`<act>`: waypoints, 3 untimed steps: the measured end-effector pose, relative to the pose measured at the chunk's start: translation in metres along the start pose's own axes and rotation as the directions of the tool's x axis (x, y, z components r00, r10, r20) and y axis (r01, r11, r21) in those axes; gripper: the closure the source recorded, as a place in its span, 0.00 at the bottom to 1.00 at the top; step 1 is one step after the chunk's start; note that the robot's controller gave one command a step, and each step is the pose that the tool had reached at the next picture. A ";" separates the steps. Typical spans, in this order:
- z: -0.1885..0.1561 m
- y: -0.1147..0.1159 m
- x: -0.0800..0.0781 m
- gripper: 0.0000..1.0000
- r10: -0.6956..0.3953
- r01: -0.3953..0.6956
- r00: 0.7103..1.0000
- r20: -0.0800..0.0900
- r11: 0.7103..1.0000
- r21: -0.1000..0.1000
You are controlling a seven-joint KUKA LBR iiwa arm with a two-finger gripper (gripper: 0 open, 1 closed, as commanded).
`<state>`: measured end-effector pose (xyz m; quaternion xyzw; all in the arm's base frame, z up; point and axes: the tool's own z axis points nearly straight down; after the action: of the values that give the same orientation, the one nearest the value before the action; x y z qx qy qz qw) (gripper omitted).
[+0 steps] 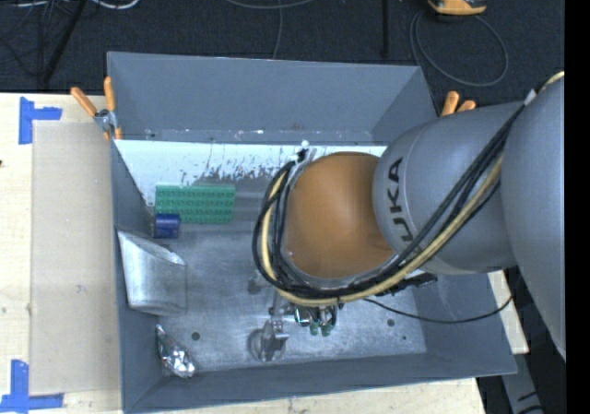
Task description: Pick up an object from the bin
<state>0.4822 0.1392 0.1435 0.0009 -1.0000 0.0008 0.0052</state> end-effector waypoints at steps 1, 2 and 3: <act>0.070 -0.041 -0.016 0.00 -0.123 0.123 0.992 0.001 0.992 -0.007; 0.023 -0.120 -0.013 0.00 -0.124 0.124 0.992 0.013 0.992 0.004; 0.027 -0.170 -0.011 0.00 -0.153 0.153 0.988 0.008 0.988 0.002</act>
Offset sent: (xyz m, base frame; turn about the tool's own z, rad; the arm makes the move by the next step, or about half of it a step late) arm 0.0151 -0.0443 -0.0735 -0.1256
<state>0.4933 -0.0312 0.1167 0.0778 -0.9970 0.0011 0.0009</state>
